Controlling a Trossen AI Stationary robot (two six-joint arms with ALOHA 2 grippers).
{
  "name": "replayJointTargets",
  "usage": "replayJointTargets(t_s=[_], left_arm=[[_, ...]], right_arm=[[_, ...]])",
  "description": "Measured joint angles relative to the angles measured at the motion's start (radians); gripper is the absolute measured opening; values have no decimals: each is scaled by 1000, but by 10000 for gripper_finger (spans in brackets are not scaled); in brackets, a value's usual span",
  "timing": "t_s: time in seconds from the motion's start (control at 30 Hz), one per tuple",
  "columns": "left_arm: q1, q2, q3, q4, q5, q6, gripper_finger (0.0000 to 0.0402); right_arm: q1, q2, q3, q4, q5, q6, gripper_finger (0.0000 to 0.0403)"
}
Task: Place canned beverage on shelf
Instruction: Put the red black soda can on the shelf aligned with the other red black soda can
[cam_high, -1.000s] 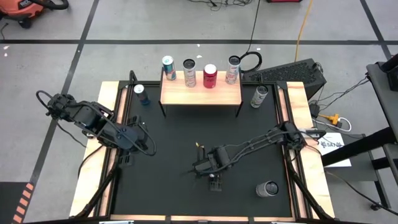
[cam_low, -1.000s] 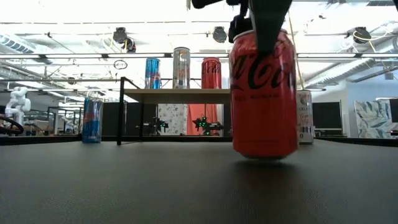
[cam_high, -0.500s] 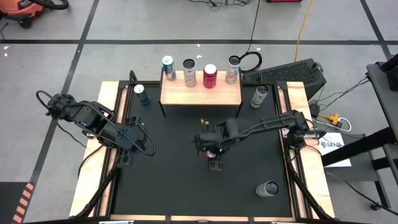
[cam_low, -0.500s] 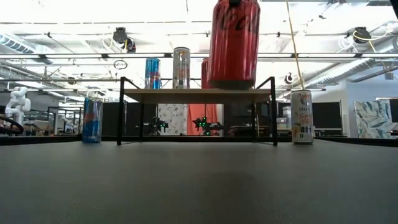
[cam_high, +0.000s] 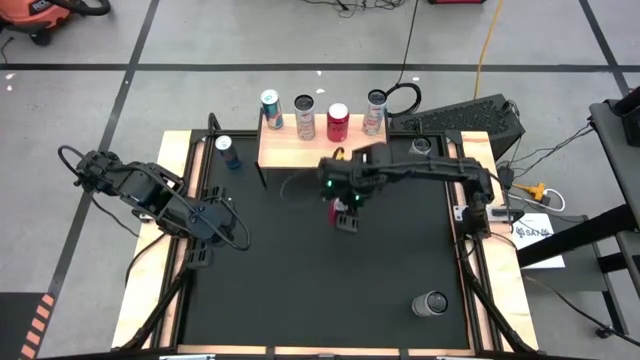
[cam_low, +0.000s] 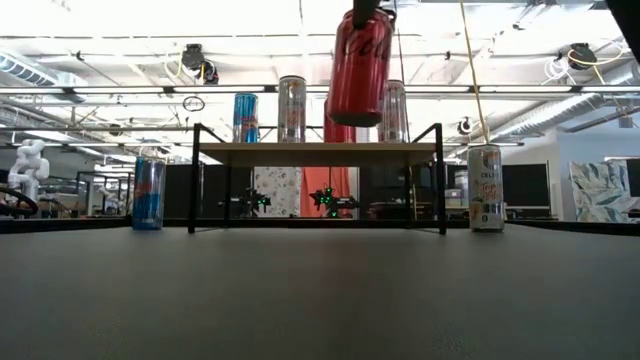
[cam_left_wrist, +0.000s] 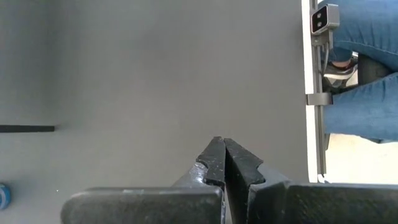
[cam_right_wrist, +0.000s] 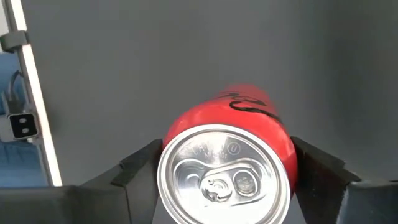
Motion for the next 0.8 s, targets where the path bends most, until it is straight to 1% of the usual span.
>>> replayJointTargets(t_s=[0.4, 0.47, 0.6, 0.7, 0.8], left_arm=[[0, 0, 0, 0, -2, -1, 0], [0, 0, 0, 0, -3, -1, 0], [0, 0, 0, 0, -3, -1, 0], [0, 0, 0, 0, -3, -1, 0], [0, 0, 0, 0, -4, -1, 0]], right_arm=[[-164, 0, 141, -92, -76, -149, 264], [-194, 0, 163, -107, -76, -177, 264], [-258, -2, 177, -126, -93, -227, 264], [-307, -1, 177, -125, -129, -263, 264], [-348, 0, 177, -119, -130, -313, 264]])
